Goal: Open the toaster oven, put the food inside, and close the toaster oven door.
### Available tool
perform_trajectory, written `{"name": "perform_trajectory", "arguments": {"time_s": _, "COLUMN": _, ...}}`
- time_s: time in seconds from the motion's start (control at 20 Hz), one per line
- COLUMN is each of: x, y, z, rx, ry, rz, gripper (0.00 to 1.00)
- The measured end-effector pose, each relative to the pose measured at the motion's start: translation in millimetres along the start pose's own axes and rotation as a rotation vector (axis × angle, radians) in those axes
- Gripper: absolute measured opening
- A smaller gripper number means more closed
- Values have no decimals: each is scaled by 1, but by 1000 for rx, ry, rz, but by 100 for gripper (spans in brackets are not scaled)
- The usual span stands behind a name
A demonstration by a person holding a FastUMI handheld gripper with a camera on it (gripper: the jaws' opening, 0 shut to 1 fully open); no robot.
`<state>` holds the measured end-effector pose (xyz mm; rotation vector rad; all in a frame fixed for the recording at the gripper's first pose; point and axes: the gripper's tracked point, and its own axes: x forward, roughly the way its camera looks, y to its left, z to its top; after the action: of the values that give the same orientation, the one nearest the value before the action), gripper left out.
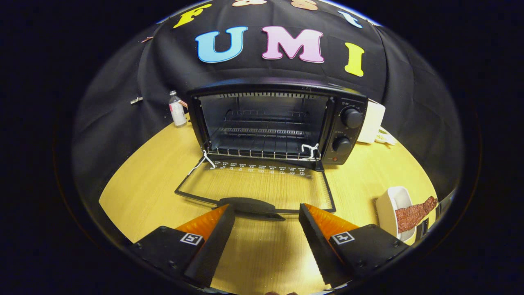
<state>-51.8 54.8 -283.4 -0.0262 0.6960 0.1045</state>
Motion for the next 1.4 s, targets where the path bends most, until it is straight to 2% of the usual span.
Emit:
{"name": "perform_trajectory", "arguments": {"time_s": 0.2, "x": -35, "y": -21, "z": 42, "rx": 10, "ry": -72, "rz": -7, "gripper": 98}}
{"name": "perform_trajectory", "arguments": {"time_s": 0.5, "x": -75, "y": -83, "z": 117, "rx": -19, "ry": -221, "rz": -50, "gripper": 98}}
{"name": "perform_trajectory", "arguments": {"time_s": 0.8, "x": -90, "y": -157, "z": 153, "rx": -73, "ry": -266, "rz": -29, "gripper": 98}}
{"name": "perform_trajectory", "arguments": {"time_s": 1.15, "x": -81, "y": -252, "z": 141, "rx": 5, "ry": -171, "rz": 31, "gripper": 98}}
{"name": "perform_trajectory", "arguments": {"time_s": 1.4, "x": -59, "y": -296, "z": 85, "rx": 135, "ry": 22, "rz": 123, "gripper": 99}}
